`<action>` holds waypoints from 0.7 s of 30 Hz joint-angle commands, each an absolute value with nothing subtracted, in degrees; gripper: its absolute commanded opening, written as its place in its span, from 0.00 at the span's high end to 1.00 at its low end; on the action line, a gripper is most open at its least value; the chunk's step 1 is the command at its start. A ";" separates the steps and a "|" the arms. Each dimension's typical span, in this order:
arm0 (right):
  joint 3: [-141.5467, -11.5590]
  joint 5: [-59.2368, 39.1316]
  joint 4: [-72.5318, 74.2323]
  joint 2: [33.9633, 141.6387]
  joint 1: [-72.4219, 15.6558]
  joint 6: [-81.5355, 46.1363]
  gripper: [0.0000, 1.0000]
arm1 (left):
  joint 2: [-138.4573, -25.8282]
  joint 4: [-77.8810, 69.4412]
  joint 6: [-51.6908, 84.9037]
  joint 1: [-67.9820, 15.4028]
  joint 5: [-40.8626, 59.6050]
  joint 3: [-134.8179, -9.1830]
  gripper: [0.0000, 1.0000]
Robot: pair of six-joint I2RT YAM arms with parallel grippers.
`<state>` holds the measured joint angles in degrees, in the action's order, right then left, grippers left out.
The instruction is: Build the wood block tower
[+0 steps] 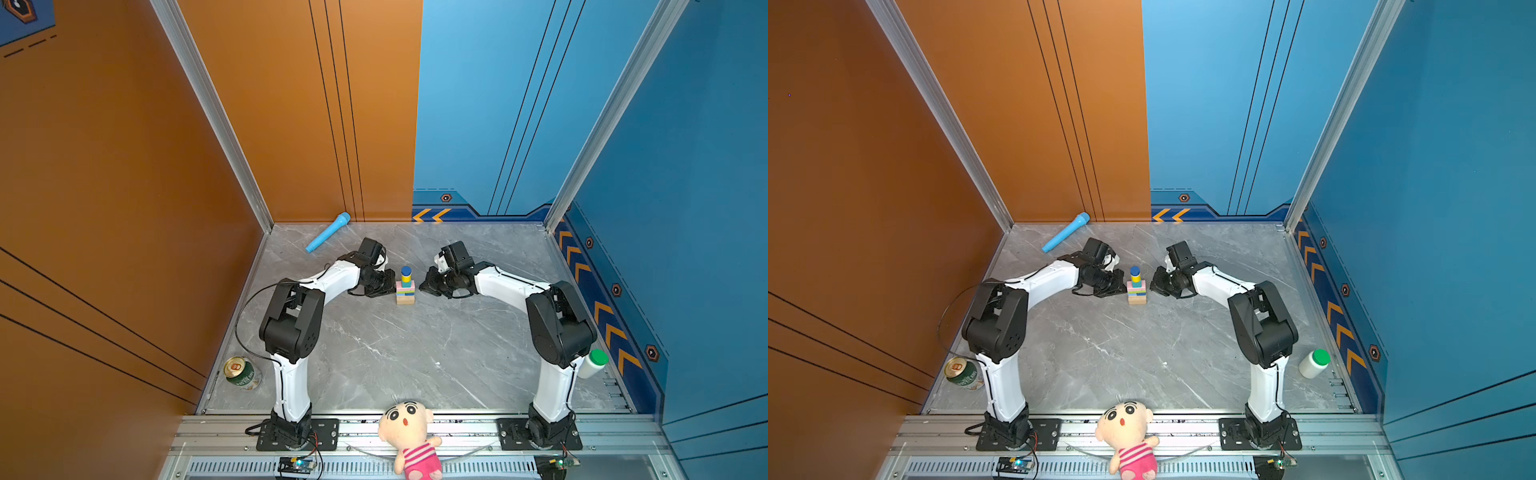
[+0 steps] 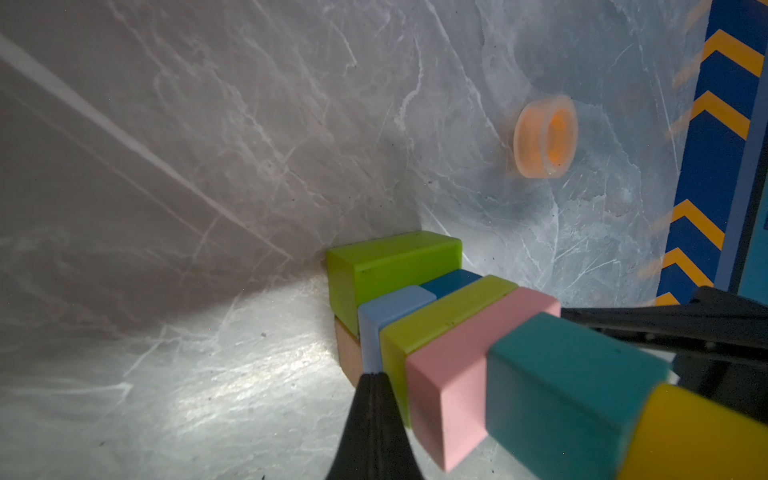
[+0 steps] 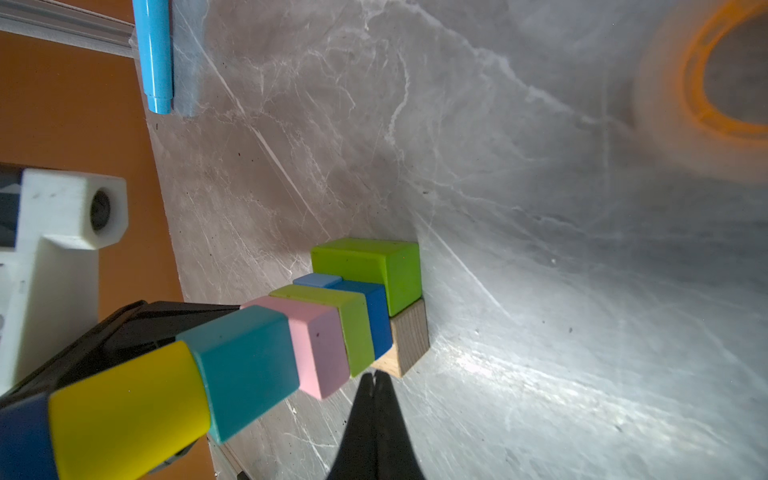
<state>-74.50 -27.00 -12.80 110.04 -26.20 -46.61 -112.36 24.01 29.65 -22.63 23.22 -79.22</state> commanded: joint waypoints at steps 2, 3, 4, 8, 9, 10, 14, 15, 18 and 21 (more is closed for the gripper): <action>-74.26 -26.81 -12.00 108.97 -26.37 -47.29 1.00 | -113.77 25.04 29.79 -22.93 24.30 -79.73 1.00; -74.25 -26.77 -11.99 108.96 -26.37 -47.32 1.00 | -113.88 25.05 29.87 -22.94 24.27 -79.74 1.00; -74.26 -26.71 -12.04 108.90 -26.37 -47.30 1.00 | -113.99 25.02 29.81 -22.95 24.36 -79.79 1.00; -74.27 -26.72 -12.03 108.85 -26.37 -47.36 1.00 | -114.39 25.03 29.95 -23.03 24.41 -79.99 1.00; -74.21 -26.72 -12.01 108.88 -26.32 -47.34 1.00 | -114.44 25.05 29.94 -23.03 24.51 -80.04 1.00; -74.21 -26.74 -12.00 108.89 -26.37 -47.29 1.00 | -114.43 25.09 29.90 -23.03 24.45 -80.08 1.00; -74.22 -26.72 -12.04 108.95 -26.37 -47.29 1.00 | -114.62 25.05 29.99 -23.11 24.53 -80.18 1.00; -74.11 -26.72 -12.02 108.95 -26.37 -47.37 1.00 | -114.63 25.05 30.01 -23.15 24.59 -80.24 1.00; -74.21 -26.72 -12.00 108.96 -26.37 -47.40 1.00 | -114.95 25.05 30.04 -23.38 24.72 -80.42 1.00; -74.21 -26.72 -12.04 108.91 -26.37 -47.37 1.00 | -115.23 25.05 30.05 -23.46 24.90 -80.64 1.00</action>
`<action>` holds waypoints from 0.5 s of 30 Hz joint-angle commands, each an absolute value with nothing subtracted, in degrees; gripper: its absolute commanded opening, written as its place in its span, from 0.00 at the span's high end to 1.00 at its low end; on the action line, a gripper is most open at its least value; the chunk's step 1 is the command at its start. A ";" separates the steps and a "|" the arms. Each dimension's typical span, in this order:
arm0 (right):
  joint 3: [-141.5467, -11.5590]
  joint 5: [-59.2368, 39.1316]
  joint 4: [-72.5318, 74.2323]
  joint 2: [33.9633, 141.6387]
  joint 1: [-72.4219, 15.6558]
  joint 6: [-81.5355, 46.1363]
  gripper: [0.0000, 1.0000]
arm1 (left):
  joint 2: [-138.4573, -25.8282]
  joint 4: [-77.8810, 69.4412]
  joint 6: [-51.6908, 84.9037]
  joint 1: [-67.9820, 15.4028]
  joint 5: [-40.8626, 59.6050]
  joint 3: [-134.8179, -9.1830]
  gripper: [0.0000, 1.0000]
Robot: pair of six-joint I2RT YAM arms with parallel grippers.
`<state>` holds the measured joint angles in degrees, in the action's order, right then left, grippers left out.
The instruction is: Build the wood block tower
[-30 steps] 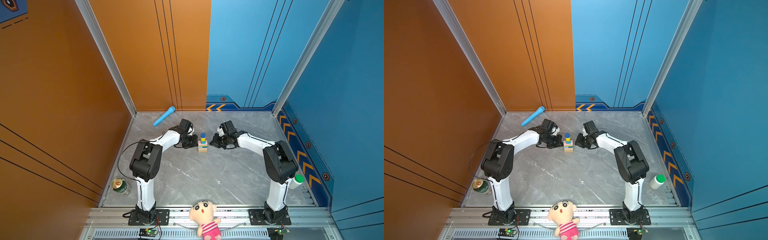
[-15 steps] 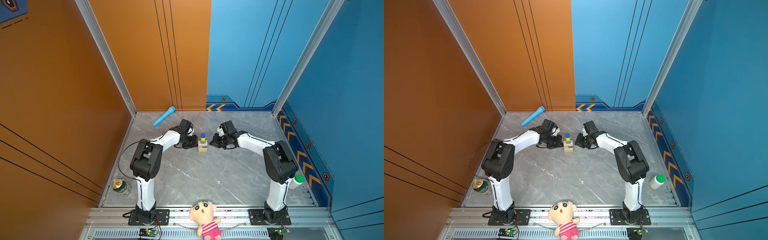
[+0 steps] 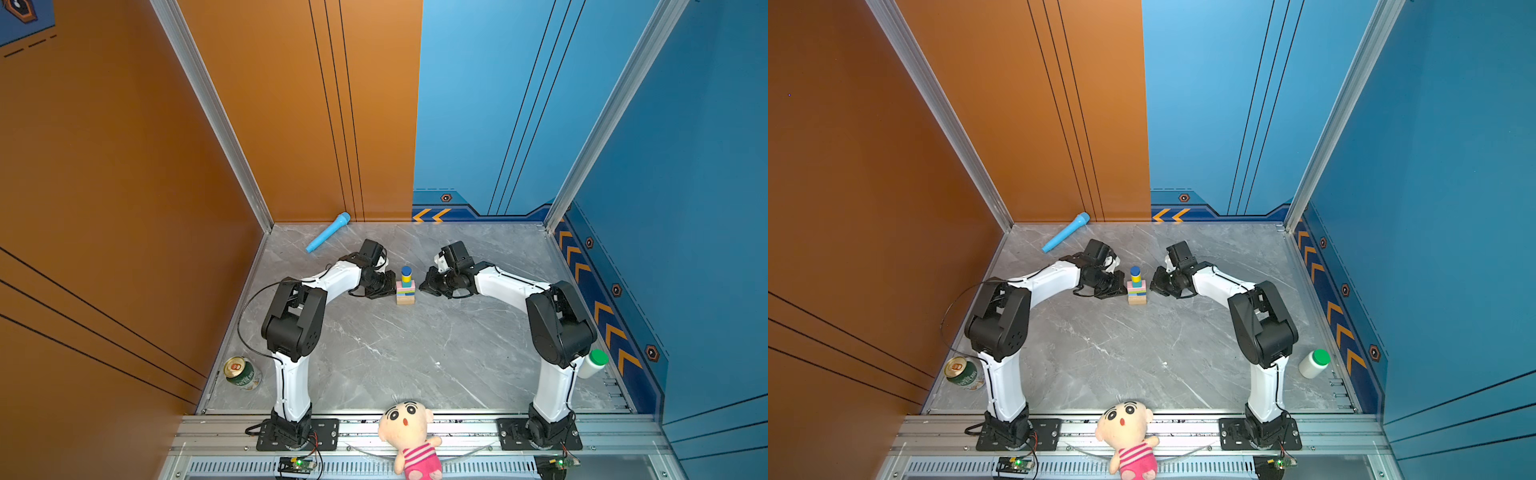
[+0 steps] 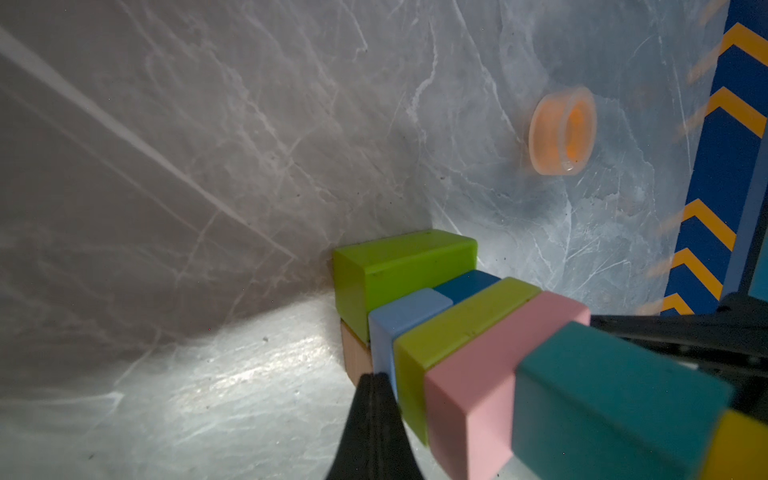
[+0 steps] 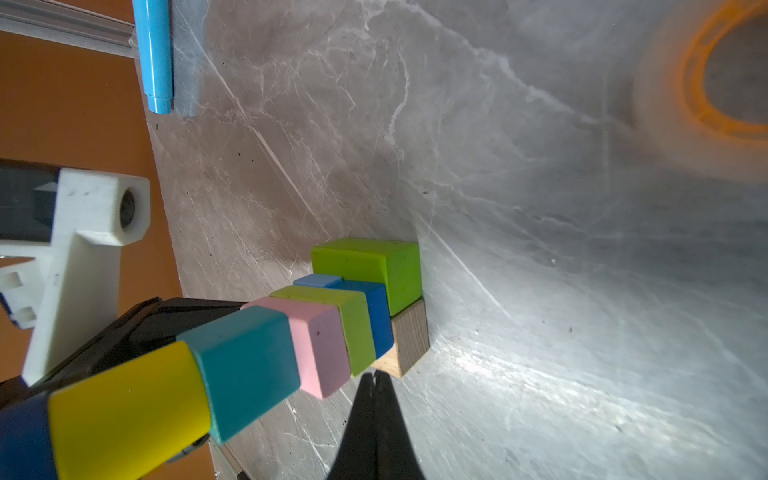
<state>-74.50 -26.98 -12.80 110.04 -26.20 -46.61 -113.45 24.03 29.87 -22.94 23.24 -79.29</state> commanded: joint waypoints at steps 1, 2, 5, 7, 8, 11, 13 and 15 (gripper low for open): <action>-74.25 -26.72 -12.04 108.93 -26.37 -47.35 1.00 | -115.24 25.05 30.02 -23.45 24.91 -80.64 1.00; -74.26 -26.72 -11.98 108.93 -26.37 -47.36 1.00 | -115.22 25.02 30.05 -23.44 24.93 -80.67 1.00; -74.09 -26.74 -12.00 108.91 -26.39 -47.34 1.00 | -115.14 25.05 29.99 -23.43 24.84 -80.75 1.00; -74.12 -26.74 -11.96 108.97 -26.37 -47.33 1.00 | -115.05 25.05 30.03 -23.38 24.78 -80.51 1.00; -74.20 -26.72 -11.96 108.97 -26.37 -47.35 1.00 | -115.01 25.05 30.04 -23.38 24.75 -80.44 1.00; -74.21 -26.72 -12.01 109.10 -26.37 -47.32 1.00 | -114.79 25.05 29.97 -23.11 24.70 -80.38 1.00; -74.19 -26.72 -12.00 109.35 -26.37 -47.31 1.00 | -114.63 25.20 29.89 -22.95 24.58 -80.32 1.00; -74.36 -26.72 -11.88 109.74 -26.37 -47.44 1.00 | -114.45 25.44 29.75 -22.75 24.49 -80.27 1.00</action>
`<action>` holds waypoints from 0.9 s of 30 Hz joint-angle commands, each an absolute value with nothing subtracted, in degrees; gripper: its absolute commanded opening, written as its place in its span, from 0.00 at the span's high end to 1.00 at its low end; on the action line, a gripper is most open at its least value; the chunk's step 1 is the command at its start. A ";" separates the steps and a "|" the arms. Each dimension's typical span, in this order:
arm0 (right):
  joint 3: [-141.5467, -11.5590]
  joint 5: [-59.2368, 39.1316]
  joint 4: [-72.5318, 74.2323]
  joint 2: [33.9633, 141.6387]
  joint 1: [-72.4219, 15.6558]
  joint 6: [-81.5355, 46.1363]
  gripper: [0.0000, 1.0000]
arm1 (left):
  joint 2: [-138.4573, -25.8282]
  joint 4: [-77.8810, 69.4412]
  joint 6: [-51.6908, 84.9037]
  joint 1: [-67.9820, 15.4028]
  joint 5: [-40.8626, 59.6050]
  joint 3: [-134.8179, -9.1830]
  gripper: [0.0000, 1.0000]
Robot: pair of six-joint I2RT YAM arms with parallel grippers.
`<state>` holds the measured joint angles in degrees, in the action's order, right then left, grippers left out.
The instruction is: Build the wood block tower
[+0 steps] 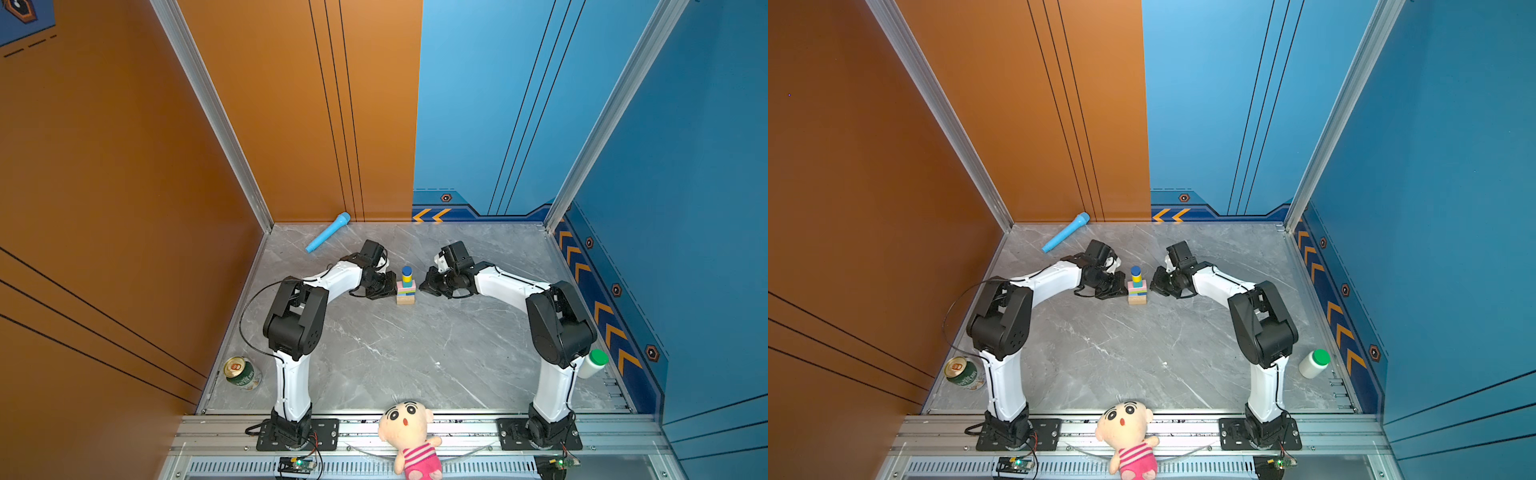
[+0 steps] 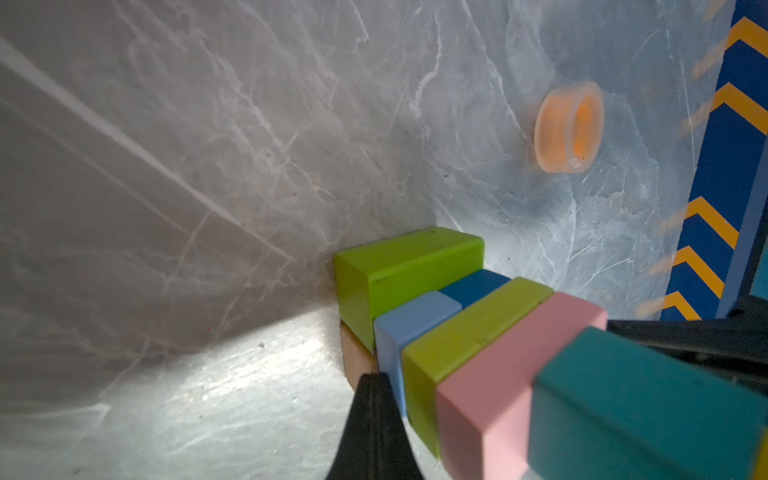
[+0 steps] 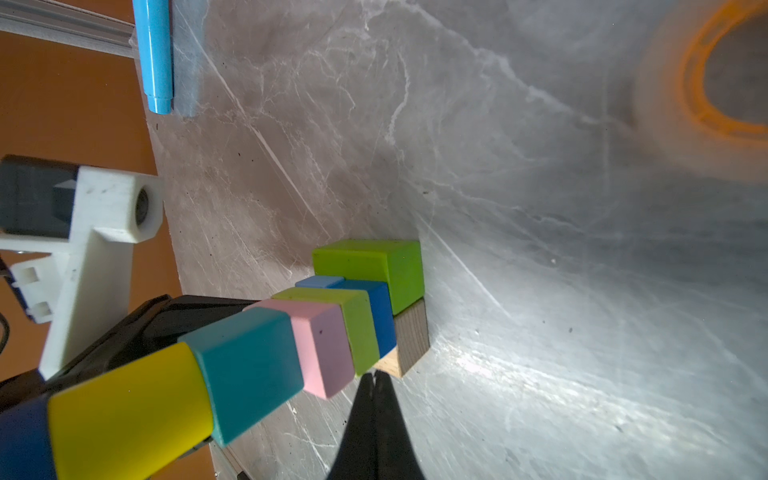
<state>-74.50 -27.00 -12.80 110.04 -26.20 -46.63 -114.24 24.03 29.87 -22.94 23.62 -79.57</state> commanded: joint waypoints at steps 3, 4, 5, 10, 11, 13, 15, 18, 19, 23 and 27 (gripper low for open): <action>-74.71 -26.72 -11.82 110.37 -26.33 -47.46 1.00 | -114.07 25.62 29.60 -22.49 24.34 -80.16 1.00; -74.93 -26.67 -11.78 110.66 -26.36 -47.47 1.00 | -113.95 25.71 29.61 -22.34 24.34 -80.07 1.00; -74.97 -26.72 -11.71 110.93 -26.36 -47.56 1.00 | -113.87 25.75 29.50 -22.28 24.34 -80.02 1.00; -75.59 -26.82 -11.42 112.08 -26.31 -47.74 1.00 | -113.38 26.01 29.33 -21.97 24.10 -80.05 1.00; -75.73 -26.81 -11.41 112.25 -26.28 -47.78 1.00 | -113.31 26.08 29.34 -21.97 24.04 -80.00 1.00; -75.87 -26.81 -11.33 112.55 -26.28 -47.86 1.00 | -113.24 26.19 29.26 -21.93 23.99 -80.01 1.00; -76.09 -26.89 -11.25 112.86 -26.28 -47.83 1.00 | -113.14 26.24 29.19 -21.97 23.99 -80.03 1.00; -76.19 -26.92 -10.99 113.15 -26.28 -48.12 1.00 | -112.99 26.19 29.26 -21.97 23.96 -80.04 1.00; -76.22 -26.98 -10.85 113.24 -26.28 -48.15 1.00 | -112.94 26.24 29.27 -21.95 23.99 -80.14 1.00; -76.44 -27.22 -10.48 113.79 -26.37 -48.43 1.00 | -112.77 26.28 29.17 -21.90 23.99 -80.07 1.00; -76.46 -27.47 -10.11 114.06 -26.45 -48.69 1.00 | -112.60 26.29 29.09 -21.81 23.99 -79.98 1.00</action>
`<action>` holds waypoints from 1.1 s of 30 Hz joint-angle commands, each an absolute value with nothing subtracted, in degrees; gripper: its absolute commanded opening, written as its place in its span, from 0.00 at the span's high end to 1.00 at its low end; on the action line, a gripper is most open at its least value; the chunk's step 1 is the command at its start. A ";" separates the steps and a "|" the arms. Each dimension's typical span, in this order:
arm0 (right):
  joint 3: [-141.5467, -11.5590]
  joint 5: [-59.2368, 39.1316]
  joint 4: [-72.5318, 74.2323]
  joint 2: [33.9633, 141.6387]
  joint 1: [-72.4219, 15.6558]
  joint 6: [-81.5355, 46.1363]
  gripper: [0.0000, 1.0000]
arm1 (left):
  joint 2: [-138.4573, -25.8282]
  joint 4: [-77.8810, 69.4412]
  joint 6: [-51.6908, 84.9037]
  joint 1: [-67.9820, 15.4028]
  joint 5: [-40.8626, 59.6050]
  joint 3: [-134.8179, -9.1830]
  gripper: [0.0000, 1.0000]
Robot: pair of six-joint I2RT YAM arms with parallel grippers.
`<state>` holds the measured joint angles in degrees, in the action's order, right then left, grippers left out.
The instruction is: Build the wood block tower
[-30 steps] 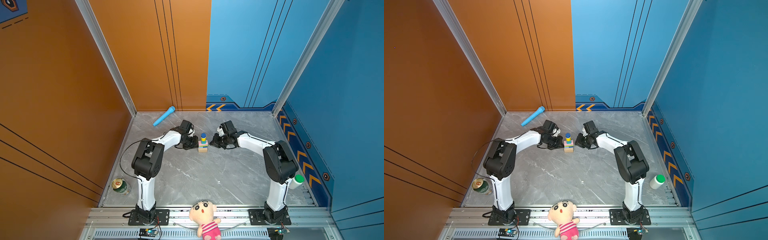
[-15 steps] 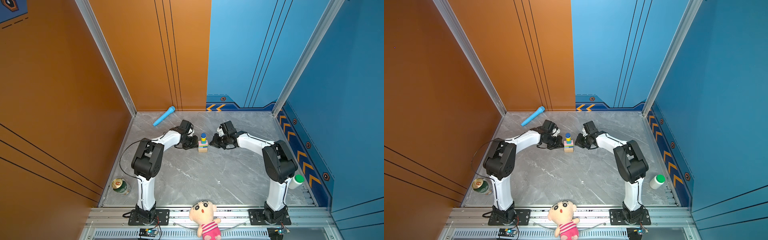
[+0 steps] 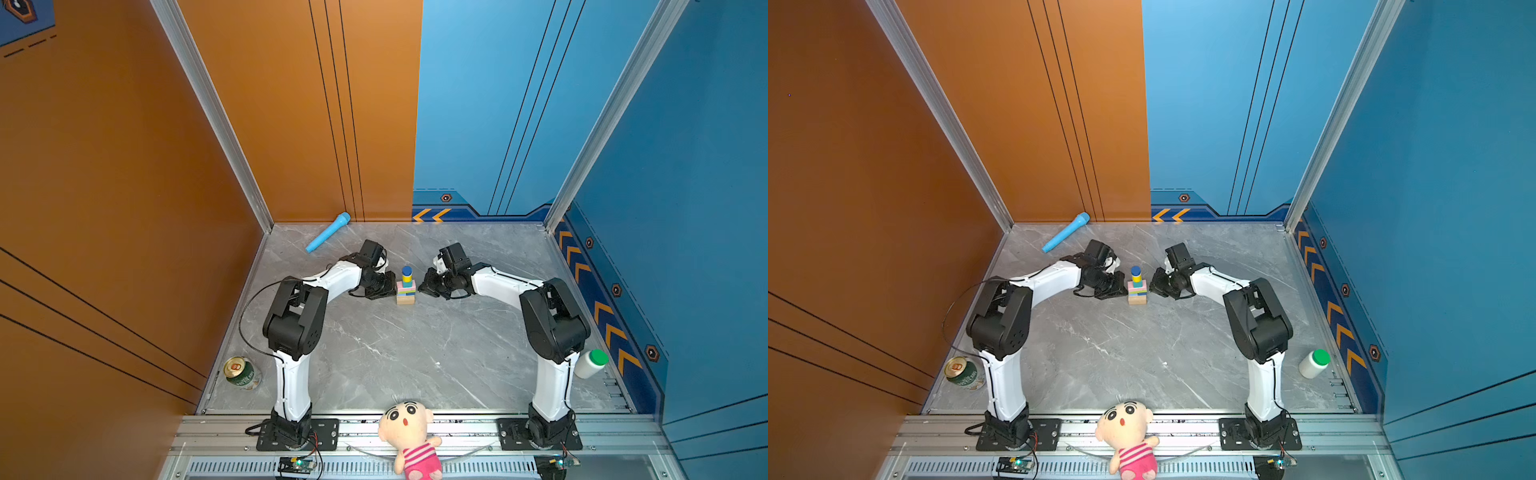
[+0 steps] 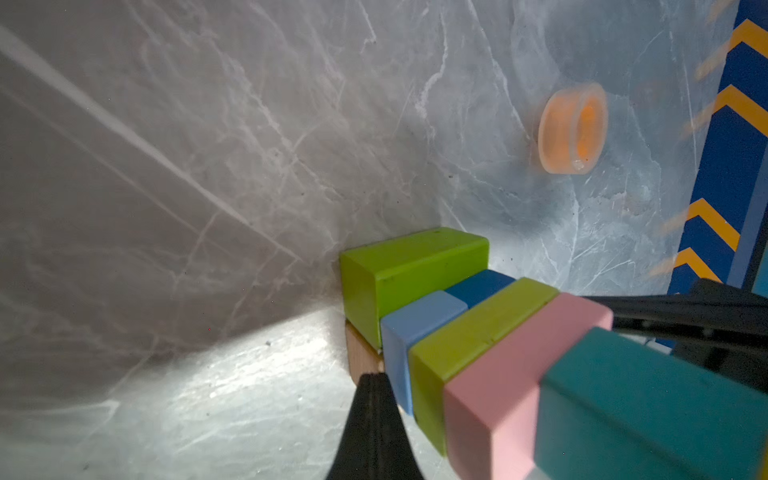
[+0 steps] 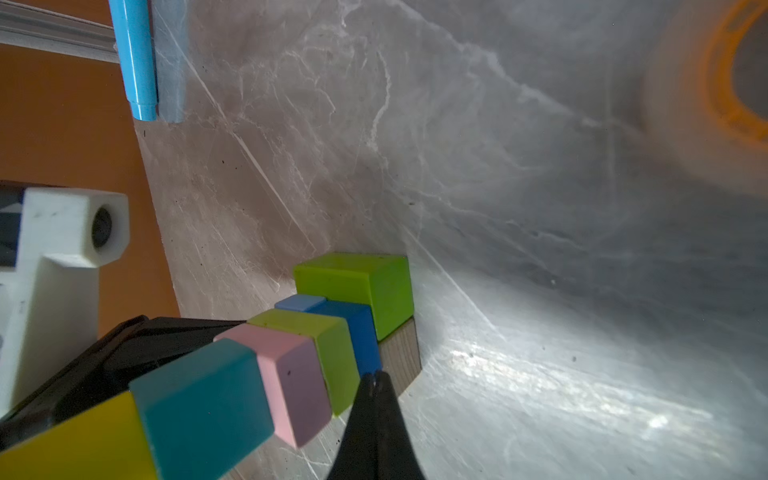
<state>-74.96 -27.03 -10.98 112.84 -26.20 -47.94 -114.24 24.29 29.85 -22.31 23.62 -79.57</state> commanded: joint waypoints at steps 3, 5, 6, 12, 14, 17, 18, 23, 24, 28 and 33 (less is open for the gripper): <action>-76.55 -27.51 -10.02 114.19 -26.54 -48.78 1.00 | -112.65 26.28 29.17 -21.74 23.95 -80.01 1.00; -76.58 -27.53 -9.85 114.16 -26.63 -48.90 1.00 | -112.59 26.28 29.13 -21.77 23.97 -80.00 1.00; -76.66 -27.60 -9.98 114.16 -26.59 -48.83 1.00 | -112.64 26.28 29.10 -21.75 23.98 -80.02 1.00; -76.72 -27.60 -10.01 114.08 -26.81 -48.94 1.00 | -112.61 26.28 29.12 -21.78 23.95 -80.00 1.00; -76.67 -27.69 -10.02 114.15 -26.89 -48.87 1.00 | -112.60 26.28 29.14 -21.73 23.98 -79.98 1.00; -76.64 -27.69 -10.01 114.10 -26.98 -48.87 1.00 | -112.59 26.28 29.10 -21.73 24.08 -80.01 1.00; -76.72 -27.73 -10.01 114.17 -26.98 -48.93 1.00 | -112.60 26.28 29.10 -21.75 24.06 -80.06 1.00; -76.61 -27.78 -10.06 114.09 -27.07 -48.88 1.00 | -112.61 26.28 29.23 -21.72 24.04 -80.01 1.00; -76.56 -27.77 -10.11 114.13 -27.06 -48.89 1.00 | -112.59 26.28 29.25 -21.72 24.06 -79.98 1.00; -76.59 -27.86 -10.10 114.14 -27.11 -48.95 1.00 | -112.66 26.28 29.22 -21.78 24.00 -80.04 1.00; -76.63 -27.86 -10.01 114.18 -27.25 -48.96 1.00 | -112.68 26.32 29.23 -21.83 24.08 -80.05 1.00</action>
<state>-75.46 -27.03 -10.72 113.12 -26.76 -48.14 -114.24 24.32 29.82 -22.13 23.62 -79.57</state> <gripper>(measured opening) 0.047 0.044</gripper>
